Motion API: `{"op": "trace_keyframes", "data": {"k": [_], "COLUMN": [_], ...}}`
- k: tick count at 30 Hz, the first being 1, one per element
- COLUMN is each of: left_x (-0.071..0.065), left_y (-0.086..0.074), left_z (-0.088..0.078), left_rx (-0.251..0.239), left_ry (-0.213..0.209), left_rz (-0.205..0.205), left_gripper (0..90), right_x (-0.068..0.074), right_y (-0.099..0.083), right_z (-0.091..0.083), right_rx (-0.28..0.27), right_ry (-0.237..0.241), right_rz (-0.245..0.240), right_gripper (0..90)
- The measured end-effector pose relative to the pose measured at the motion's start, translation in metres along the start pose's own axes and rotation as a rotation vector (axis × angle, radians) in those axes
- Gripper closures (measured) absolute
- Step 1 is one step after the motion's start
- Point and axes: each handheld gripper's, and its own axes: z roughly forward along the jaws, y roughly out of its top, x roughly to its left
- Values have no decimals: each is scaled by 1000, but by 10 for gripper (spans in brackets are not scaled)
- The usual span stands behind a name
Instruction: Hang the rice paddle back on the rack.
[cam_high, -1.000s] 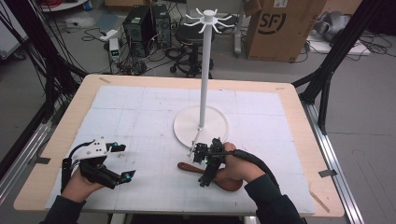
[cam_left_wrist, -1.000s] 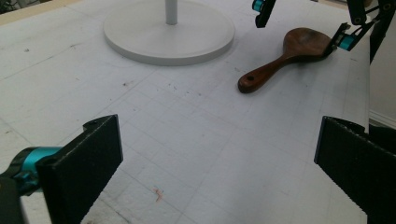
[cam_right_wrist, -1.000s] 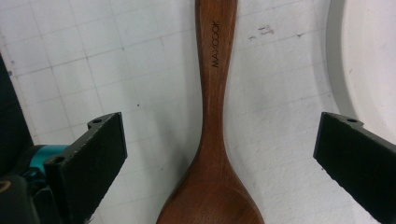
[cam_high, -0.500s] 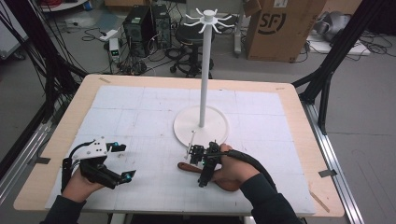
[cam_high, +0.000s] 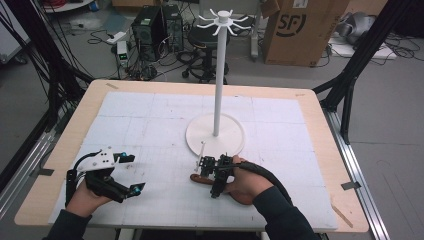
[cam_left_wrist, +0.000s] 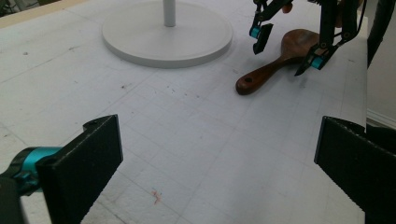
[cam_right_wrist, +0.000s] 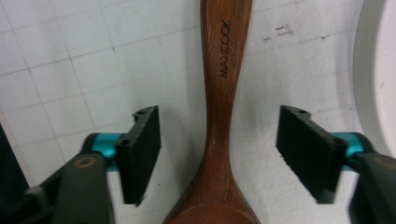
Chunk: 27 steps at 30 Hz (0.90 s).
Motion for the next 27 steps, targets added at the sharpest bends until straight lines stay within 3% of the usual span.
{"op": "trace_keyframes", "data": {"k": [12, 27], "left_x": [0, 0], "left_y": [1, 1], "left_z": [-1, -1], "left_rx": [-6, -8], "left_ry": [6, 8], "left_rz": [2, 5], "left_gripper": [17, 17], "right_x": [-3, -5], "right_y": [1, 4], "right_z": [0, 3], "right_rx": [33, 47], "right_ry": [26, 37], "right_rz": [1, 15], "right_gripper": [541, 624]}}
